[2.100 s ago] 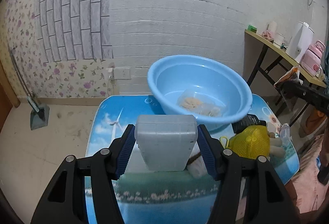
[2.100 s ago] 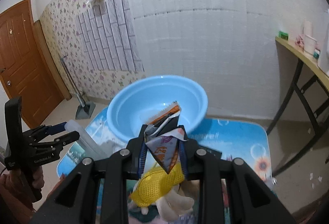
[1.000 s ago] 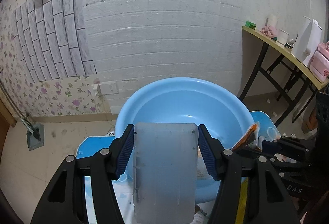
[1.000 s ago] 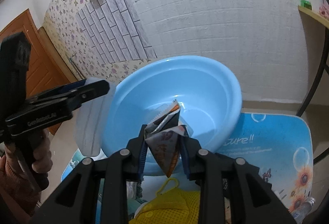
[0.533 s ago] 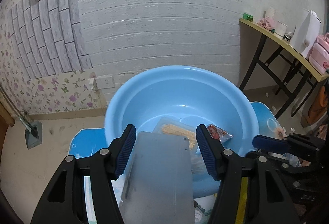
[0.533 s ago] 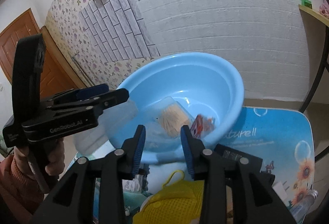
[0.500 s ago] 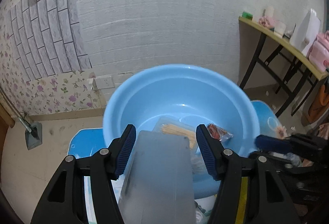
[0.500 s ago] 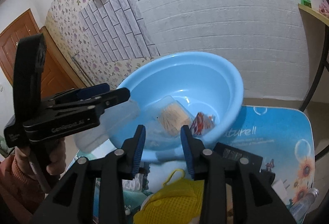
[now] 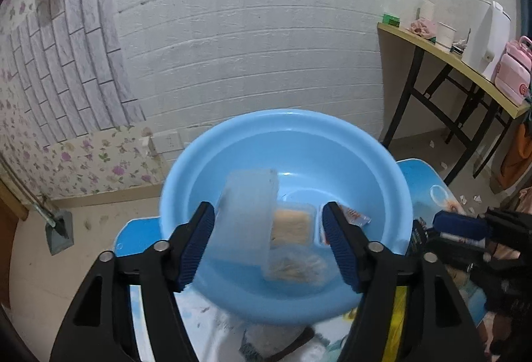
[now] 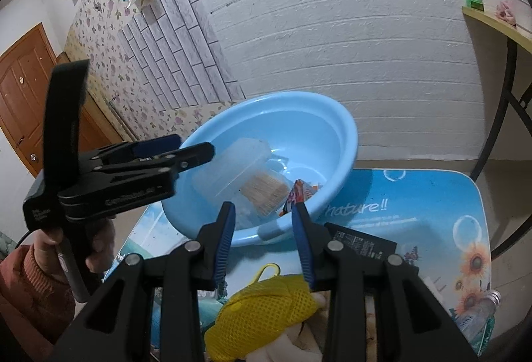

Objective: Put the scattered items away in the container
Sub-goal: 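Open the right tool to drop the packet while the left tool releases the frosted box into the basin, then move the right tool to the 'Face' tissue pack while the left tool approaches the cable box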

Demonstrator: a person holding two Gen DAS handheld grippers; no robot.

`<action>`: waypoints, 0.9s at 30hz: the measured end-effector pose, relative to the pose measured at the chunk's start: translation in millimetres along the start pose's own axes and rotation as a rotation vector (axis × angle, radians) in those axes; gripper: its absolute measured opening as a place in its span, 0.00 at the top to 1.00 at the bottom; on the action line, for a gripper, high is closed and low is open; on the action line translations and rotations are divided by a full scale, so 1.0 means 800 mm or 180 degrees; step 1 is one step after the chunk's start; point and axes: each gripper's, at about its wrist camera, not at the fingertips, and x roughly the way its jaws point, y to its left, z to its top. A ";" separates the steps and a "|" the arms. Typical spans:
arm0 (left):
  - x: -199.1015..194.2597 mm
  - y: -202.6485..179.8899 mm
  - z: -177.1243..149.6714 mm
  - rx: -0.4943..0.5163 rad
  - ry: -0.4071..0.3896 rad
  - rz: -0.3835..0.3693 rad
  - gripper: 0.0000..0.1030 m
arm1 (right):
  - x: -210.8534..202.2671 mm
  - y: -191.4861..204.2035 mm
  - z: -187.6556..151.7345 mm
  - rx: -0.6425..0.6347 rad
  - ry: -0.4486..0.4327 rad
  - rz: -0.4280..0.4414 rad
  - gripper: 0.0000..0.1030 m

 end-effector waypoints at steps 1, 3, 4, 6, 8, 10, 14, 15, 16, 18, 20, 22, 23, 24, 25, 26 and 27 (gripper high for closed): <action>-0.005 0.003 -0.005 0.0000 0.0010 0.0034 0.34 | -0.002 -0.002 -0.003 0.0001 0.0003 -0.0005 0.66; -0.015 0.008 -0.015 0.0007 0.0022 0.0064 0.34 | -0.003 -0.004 -0.007 0.0004 0.0023 -0.0022 0.66; -0.022 0.011 -0.022 0.0005 0.0028 0.0073 0.32 | -0.005 -0.006 -0.009 0.0007 0.0031 -0.0027 0.66; -0.033 0.017 -0.036 -0.0012 0.0046 0.0106 0.26 | -0.009 -0.006 -0.016 0.0004 0.0045 -0.0058 0.66; -0.042 0.022 -0.051 -0.0043 0.0074 0.0151 0.15 | -0.014 -0.007 -0.023 -0.0007 0.0056 -0.0104 0.66; -0.049 0.025 -0.064 -0.0058 0.0104 0.0173 0.11 | -0.019 -0.009 -0.030 0.0000 0.0071 -0.0142 0.66; -0.054 0.028 -0.092 -0.0088 0.0228 0.0171 0.04 | -0.030 -0.015 -0.045 0.0028 0.0115 -0.0236 0.66; -0.054 0.028 -0.099 -0.0112 0.0246 0.0137 0.04 | -0.032 -0.017 -0.048 0.0033 0.0126 -0.0261 0.66; -0.054 0.027 -0.104 -0.0127 0.0256 0.0104 0.04 | -0.034 -0.019 -0.051 0.0038 0.0139 -0.0295 0.66; -0.050 0.021 -0.116 -0.0134 0.0311 0.0067 0.04 | -0.038 -0.023 -0.056 0.0038 0.0172 -0.0402 0.57; -0.044 0.014 -0.124 -0.0096 0.0370 0.0085 0.04 | -0.044 -0.027 -0.062 0.0053 0.0166 -0.0487 0.44; -0.042 0.006 -0.130 -0.0056 0.0392 0.0081 0.04 | -0.049 -0.033 -0.068 0.0092 0.0164 -0.0484 0.44; -0.041 0.003 -0.132 -0.0044 0.0403 0.0065 0.04 | -0.051 -0.034 -0.071 0.0102 0.0169 -0.0495 0.44; -0.040 0.000 -0.136 -0.0044 0.0417 0.0040 0.04 | -0.052 -0.036 -0.075 0.0107 0.0174 -0.0509 0.44; -0.039 -0.003 -0.139 -0.0057 0.0434 0.0008 0.04 | -0.053 -0.037 -0.079 0.0113 0.0189 -0.0525 0.44; -0.039 -0.005 -0.142 -0.0071 0.0445 -0.0010 0.04 | -0.054 -0.037 -0.083 0.0121 0.0204 -0.0529 0.44; -0.038 -0.005 -0.145 -0.0086 0.0459 -0.0026 0.04 | -0.054 -0.038 -0.086 0.0128 0.0220 -0.0526 0.44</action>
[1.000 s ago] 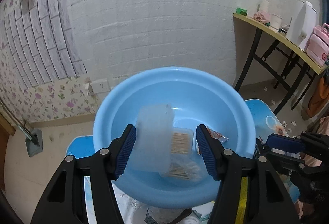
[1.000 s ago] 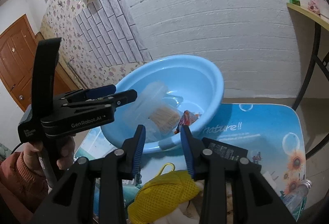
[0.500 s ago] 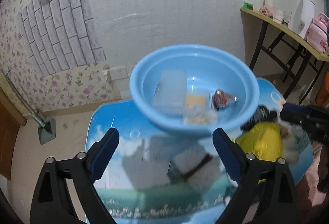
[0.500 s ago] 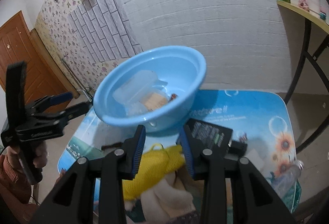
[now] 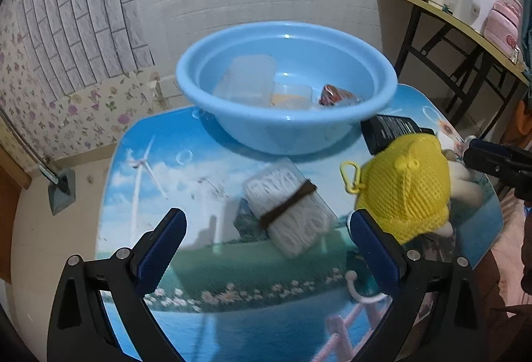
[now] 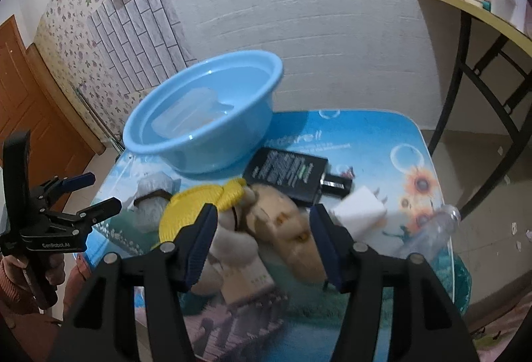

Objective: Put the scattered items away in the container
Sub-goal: 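Move the right tool to the 'Face' tissue pack while the left tool approaches the cable box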

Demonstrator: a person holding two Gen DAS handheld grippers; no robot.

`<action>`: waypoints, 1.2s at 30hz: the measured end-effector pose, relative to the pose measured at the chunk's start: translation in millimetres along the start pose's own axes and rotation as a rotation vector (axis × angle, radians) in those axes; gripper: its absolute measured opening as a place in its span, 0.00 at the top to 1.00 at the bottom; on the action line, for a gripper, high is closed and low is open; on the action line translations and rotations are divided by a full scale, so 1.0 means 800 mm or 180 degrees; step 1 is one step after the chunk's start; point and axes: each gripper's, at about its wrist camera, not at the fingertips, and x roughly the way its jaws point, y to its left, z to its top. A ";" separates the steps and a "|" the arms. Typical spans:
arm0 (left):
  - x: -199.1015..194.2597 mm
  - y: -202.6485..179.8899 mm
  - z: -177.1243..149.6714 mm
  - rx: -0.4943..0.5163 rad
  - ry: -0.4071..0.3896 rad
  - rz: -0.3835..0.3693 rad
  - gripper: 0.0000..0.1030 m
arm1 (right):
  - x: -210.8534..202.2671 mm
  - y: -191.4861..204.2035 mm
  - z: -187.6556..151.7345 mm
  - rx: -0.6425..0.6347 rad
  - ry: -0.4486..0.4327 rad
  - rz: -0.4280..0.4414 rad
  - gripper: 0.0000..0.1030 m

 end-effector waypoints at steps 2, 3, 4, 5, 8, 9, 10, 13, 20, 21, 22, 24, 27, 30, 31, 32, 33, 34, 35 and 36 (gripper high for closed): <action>0.004 0.000 -0.007 -0.0037 0.0050 -0.0008 0.04 | 0.001 -0.002 -0.008 0.0002 0.0026 0.0000 0.44; 0.007 0.001 -0.010 -0.0056 0.0077 -0.0005 0.04 | 0.001 -0.003 -0.012 0.0001 0.0041 -0.0002 0.44; 0.009 0.002 -0.012 -0.0072 0.0104 0.0002 0.04 | 0.002 -0.004 -0.015 0.0000 0.0054 -0.0006 0.44; 0.011 0.003 -0.015 -0.0097 0.0142 0.0014 0.04 | 0.003 -0.006 -0.019 0.0002 0.0070 -0.0014 0.44; 0.016 0.006 -0.020 -0.0153 0.0206 0.0025 0.04 | 0.002 -0.011 -0.025 0.0025 0.0091 -0.0032 0.44; 0.017 0.006 -0.021 -0.0176 0.0212 0.0026 0.04 | 0.002 -0.014 -0.027 0.0039 0.0092 -0.0035 0.44; 0.017 0.007 -0.021 -0.0196 0.0211 0.0028 0.04 | 0.002 -0.015 -0.028 0.0050 0.0091 -0.0038 0.44; 0.016 0.008 -0.021 -0.0253 0.0171 0.0055 0.04 | 0.001 -0.020 -0.030 0.0078 0.0082 -0.0034 0.44; 0.037 0.003 -0.019 -0.0337 0.0221 0.0050 0.04 | 0.004 -0.025 -0.045 0.0043 0.0123 -0.0021 0.48; 0.041 0.002 -0.017 -0.0368 0.0238 0.0043 0.04 | 0.005 -0.026 -0.048 0.0031 0.0145 -0.0019 0.50; 0.045 0.002 -0.014 -0.0407 0.0247 0.0027 0.04 | 0.007 -0.026 -0.052 0.0003 0.0177 -0.0023 0.50; 0.050 0.003 -0.010 -0.0472 0.0251 -0.0003 0.04 | 0.010 -0.025 -0.060 -0.0059 0.0233 -0.0026 0.51; 0.061 0.001 -0.003 -0.0548 0.0271 -0.0001 0.04 | 0.014 -0.021 -0.068 -0.0143 0.0288 0.0016 0.51; 0.076 -0.002 0.003 -0.0580 0.0341 0.0006 0.04 | 0.017 -0.011 -0.071 -0.0274 0.0295 0.0053 0.51; 0.080 -0.002 0.005 -0.0589 0.0364 0.0014 0.04 | 0.019 -0.008 -0.071 -0.0334 0.0299 0.0066 0.51; 0.084 -0.004 0.006 -0.0595 0.0375 0.0020 0.04 | 0.020 -0.005 -0.072 -0.0379 0.0302 0.0072 0.51; 0.086 -0.004 0.008 -0.0598 0.0380 0.0023 0.04 | 0.022 -0.003 -0.072 -0.0411 0.0306 0.0078 0.51; 0.090 -0.004 0.009 -0.0599 0.0390 0.0032 0.04 | 0.024 -0.001 -0.072 -0.0435 0.0312 0.0086 0.51; 0.092 -0.004 0.010 -0.0598 0.0400 0.0049 0.04 | 0.026 0.000 -0.071 -0.0446 0.0318 0.0094 0.51; 0.093 -0.003 0.010 -0.0593 0.0411 0.0060 0.05 | 0.028 0.001 -0.071 -0.0454 0.0325 0.0097 0.51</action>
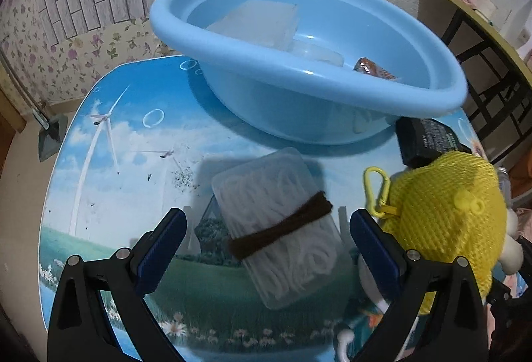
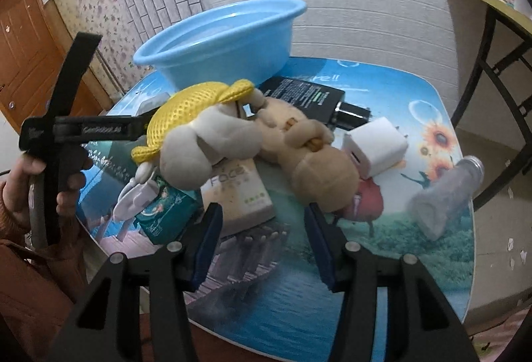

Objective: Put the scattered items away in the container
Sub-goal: 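Move the right tool to the 'Face' tissue pack while the left tool approaches the cable box, then grasp the 'Face' tissue pack with the right tool while the left tool grasps the cable box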

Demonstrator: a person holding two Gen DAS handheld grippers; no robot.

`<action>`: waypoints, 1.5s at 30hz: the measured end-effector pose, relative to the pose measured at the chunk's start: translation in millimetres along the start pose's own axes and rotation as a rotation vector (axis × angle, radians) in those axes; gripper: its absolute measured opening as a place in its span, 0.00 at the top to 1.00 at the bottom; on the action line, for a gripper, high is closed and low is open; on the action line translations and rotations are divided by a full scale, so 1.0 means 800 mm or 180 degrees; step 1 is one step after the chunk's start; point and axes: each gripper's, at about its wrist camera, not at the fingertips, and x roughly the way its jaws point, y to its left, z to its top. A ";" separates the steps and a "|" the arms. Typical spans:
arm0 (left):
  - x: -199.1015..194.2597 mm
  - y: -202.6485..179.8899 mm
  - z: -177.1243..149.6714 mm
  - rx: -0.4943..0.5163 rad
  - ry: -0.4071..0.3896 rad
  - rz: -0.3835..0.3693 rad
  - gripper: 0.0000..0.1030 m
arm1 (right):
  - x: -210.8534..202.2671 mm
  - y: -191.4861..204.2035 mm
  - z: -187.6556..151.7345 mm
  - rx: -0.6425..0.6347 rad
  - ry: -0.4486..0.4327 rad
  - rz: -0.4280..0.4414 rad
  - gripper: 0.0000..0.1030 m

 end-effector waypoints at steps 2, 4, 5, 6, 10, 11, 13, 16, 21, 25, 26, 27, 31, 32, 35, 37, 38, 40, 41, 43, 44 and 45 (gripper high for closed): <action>0.002 0.000 0.000 0.0035 0.0027 -0.0065 0.26 | 0.003 0.001 0.001 -0.0022 0.0013 0.0002 0.51; -0.002 -0.003 -0.002 0.0140 0.0005 -0.0053 0.43 | 0.004 0.004 0.003 -0.0064 0.0026 0.0033 0.51; -0.004 -0.004 -0.003 0.0172 0.0003 -0.0062 0.43 | 0.005 0.004 0.004 -0.0082 0.0026 0.0051 0.51; -0.006 -0.003 -0.004 0.0177 0.0017 -0.0081 0.43 | 0.005 0.005 0.004 -0.0093 0.0026 0.0066 0.51; -0.014 0.006 -0.014 0.0135 0.0011 -0.0094 0.43 | 0.011 0.009 0.006 -0.0137 0.0063 0.0113 0.51; -0.017 0.009 -0.018 0.0135 0.0009 -0.0082 0.43 | 0.013 0.011 0.007 -0.0162 0.0068 0.0118 0.51; -0.024 0.017 -0.026 0.0140 0.0006 -0.0046 0.43 | 0.015 0.015 0.008 -0.0209 0.0074 0.0109 0.51; -0.032 0.023 -0.040 0.0142 0.0003 -0.0007 0.43 | 0.023 0.020 0.011 -0.0250 0.0113 0.0099 0.51; -0.039 0.041 -0.050 0.0121 -0.0008 -0.0005 0.43 | 0.029 0.027 0.010 -0.0364 0.0167 0.0003 0.53; -0.038 0.045 -0.050 0.0178 -0.0039 0.0019 0.36 | 0.023 0.019 0.008 -0.0245 0.0194 -0.0052 0.54; -0.035 0.044 -0.050 0.0207 -0.0038 0.0053 0.32 | 0.020 0.016 0.005 -0.0215 0.0204 -0.0078 0.54; -0.034 0.044 -0.051 0.0234 -0.0057 0.0084 0.31 | 0.017 0.013 0.003 -0.0187 0.0216 -0.0094 0.54; -0.030 0.043 -0.052 0.0273 -0.0159 0.0125 0.23 | -0.001 0.001 -0.013 -0.0036 0.0238 -0.0201 0.54; -0.029 0.044 -0.052 0.0275 -0.0167 0.0131 0.18 | -0.005 -0.002 -0.017 0.0014 0.0242 -0.0209 0.54; -0.025 0.044 -0.055 0.0295 -0.0203 0.0131 0.09 | -0.008 -0.005 -0.021 0.0115 0.0242 -0.0232 0.54; -0.023 0.044 -0.056 0.0287 -0.0172 0.0120 0.00 | -0.007 -0.002 -0.019 0.0114 0.0246 -0.0284 0.54; -0.023 0.045 -0.058 0.0283 -0.0198 0.0117 0.00 | -0.005 0.000 -0.017 0.0112 0.0256 -0.0310 0.54; -0.022 0.044 -0.060 0.0290 -0.0245 0.0113 0.00 | -0.003 0.002 -0.016 0.0116 0.0272 -0.0316 0.54; -0.023 0.043 -0.060 0.0291 -0.0256 0.0110 0.00 | -0.002 0.002 -0.015 0.0116 0.0281 -0.0318 0.54; -0.023 0.043 -0.061 0.0301 -0.0309 0.0099 0.00 | -0.001 0.002 -0.014 0.0120 0.0298 -0.0315 0.53; -0.023 0.043 -0.062 0.0304 -0.0326 0.0096 0.00 | 0.000 0.003 -0.012 0.0124 0.0306 -0.0318 0.53; -0.024 0.043 -0.063 0.0306 -0.0342 0.0093 0.00 | 0.001 0.003 -0.012 0.0125 0.0307 -0.0319 0.53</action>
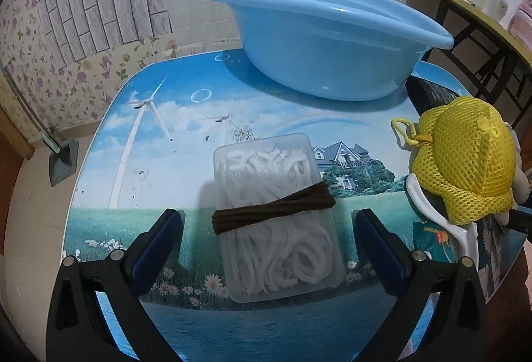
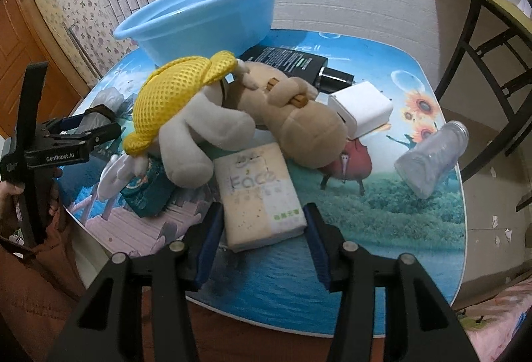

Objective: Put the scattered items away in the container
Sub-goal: 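Grasp the 'Face' tissue pack with the right tool while the left tool grasps the cable box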

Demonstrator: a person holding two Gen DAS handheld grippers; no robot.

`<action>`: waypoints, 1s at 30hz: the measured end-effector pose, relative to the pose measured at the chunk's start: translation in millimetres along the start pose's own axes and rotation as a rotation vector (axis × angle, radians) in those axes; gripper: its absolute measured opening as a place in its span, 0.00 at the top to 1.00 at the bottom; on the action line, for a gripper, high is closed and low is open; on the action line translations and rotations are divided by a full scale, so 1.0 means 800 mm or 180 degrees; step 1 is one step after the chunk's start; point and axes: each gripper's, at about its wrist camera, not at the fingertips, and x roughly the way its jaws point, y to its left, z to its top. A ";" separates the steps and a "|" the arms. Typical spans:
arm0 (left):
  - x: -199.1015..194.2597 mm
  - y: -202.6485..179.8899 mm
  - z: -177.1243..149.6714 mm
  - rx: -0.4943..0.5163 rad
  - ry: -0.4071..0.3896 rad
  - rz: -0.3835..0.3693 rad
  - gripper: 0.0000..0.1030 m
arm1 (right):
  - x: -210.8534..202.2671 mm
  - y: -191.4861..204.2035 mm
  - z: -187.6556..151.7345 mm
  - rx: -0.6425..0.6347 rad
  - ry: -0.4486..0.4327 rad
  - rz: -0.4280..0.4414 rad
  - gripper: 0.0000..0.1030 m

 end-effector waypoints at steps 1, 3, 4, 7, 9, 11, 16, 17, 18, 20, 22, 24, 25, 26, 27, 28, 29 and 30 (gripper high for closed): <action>0.000 0.000 -0.001 0.0002 -0.0017 -0.0003 0.00 | 0.001 0.001 0.001 -0.0003 0.0004 0.0000 0.52; -0.001 0.001 -0.003 0.0003 -0.0055 -0.0005 0.00 | 0.005 0.002 0.001 -0.0017 0.0023 -0.0015 0.51; -0.002 0.000 -0.004 0.0003 -0.0061 -0.0005 0.00 | 0.005 0.004 0.001 -0.0036 0.0012 -0.0027 0.51; -0.002 0.000 -0.005 0.0001 -0.0093 -0.0003 0.00 | 0.008 0.009 0.002 -0.0122 0.0004 -0.0080 0.51; -0.002 0.001 -0.006 0.0002 -0.0137 -0.0006 0.00 | 0.008 0.010 0.002 -0.0141 -0.0001 -0.0099 0.51; -0.003 0.000 -0.006 0.0004 -0.0150 -0.0009 0.00 | 0.008 0.010 0.003 -0.0122 0.0001 -0.0102 0.51; -0.003 0.001 -0.005 0.0008 -0.0156 -0.0013 0.00 | 0.012 0.013 0.006 -0.0160 0.0079 -0.0153 0.51; -0.004 0.001 -0.006 0.0007 -0.0159 -0.0014 0.00 | 0.012 0.014 0.007 -0.0182 0.0097 -0.0167 0.51; -0.004 0.000 -0.006 0.0006 -0.0159 -0.0013 0.00 | 0.012 0.015 0.007 -0.0195 0.0114 -0.0177 0.51; -0.002 0.001 -0.006 0.0005 -0.0160 -0.0012 0.00 | 0.012 0.015 0.007 -0.0193 0.0126 -0.0175 0.51; -0.001 0.001 -0.005 0.0003 -0.0162 -0.0011 0.00 | 0.011 0.012 0.007 -0.0158 0.0119 -0.0159 0.51; -0.002 0.001 -0.006 0.0002 -0.0160 -0.0008 0.00 | 0.010 0.010 0.006 -0.0115 0.0083 -0.0140 0.51; -0.001 0.001 -0.005 0.0006 -0.0162 -0.0010 0.00 | 0.010 0.011 0.005 -0.0152 0.0059 -0.0139 0.51; -0.002 0.000 -0.005 0.0010 -0.0162 -0.0013 0.00 | 0.010 0.013 0.003 -0.0196 0.0028 -0.0148 0.51; -0.002 0.000 -0.005 0.0021 -0.0168 -0.0020 0.00 | 0.010 0.014 0.001 -0.0250 -0.0023 -0.0161 0.51; -0.002 0.001 -0.005 0.0030 -0.0173 -0.0029 0.00 | 0.010 0.016 -0.001 -0.0300 -0.0075 -0.0177 0.51; -0.002 0.001 -0.004 0.0035 -0.0177 -0.0035 0.00 | 0.010 0.018 -0.005 -0.0362 -0.0152 -0.0196 0.51; -0.001 0.001 -0.004 0.0039 -0.0182 -0.0039 0.00 | 0.009 0.018 -0.006 -0.0347 -0.0183 -0.0179 0.50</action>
